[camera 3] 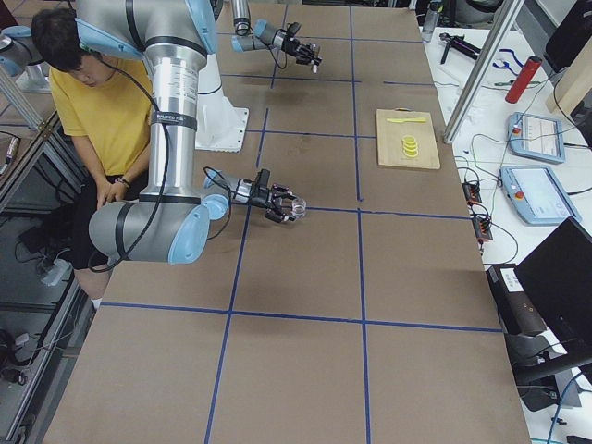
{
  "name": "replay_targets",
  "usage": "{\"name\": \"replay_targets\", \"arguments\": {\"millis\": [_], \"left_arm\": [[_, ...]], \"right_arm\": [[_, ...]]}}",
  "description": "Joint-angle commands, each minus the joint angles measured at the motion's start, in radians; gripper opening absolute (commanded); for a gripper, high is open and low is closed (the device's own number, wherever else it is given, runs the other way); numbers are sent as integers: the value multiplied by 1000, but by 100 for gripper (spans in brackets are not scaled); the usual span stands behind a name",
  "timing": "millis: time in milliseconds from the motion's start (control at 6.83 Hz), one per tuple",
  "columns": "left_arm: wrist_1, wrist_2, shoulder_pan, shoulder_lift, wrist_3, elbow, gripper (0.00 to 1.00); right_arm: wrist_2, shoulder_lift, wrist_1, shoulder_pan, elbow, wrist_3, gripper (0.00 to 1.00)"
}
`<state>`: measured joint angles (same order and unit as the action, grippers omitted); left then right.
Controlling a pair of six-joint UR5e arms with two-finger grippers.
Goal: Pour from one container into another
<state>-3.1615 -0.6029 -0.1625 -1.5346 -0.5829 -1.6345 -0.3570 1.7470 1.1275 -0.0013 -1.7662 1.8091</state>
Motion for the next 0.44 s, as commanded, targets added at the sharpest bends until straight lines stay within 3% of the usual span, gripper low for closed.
{"name": "replay_targets", "arguments": {"millis": [0, 293], "left_arm": [[0, 0, -2, 1, 0, 4, 0], [-2, 0, -2, 1, -2, 4, 0]], "right_arm": [[-17, -4, -2, 21, 11, -7, 100], [-34, -24, -2, 33, 14, -8, 100]]}}
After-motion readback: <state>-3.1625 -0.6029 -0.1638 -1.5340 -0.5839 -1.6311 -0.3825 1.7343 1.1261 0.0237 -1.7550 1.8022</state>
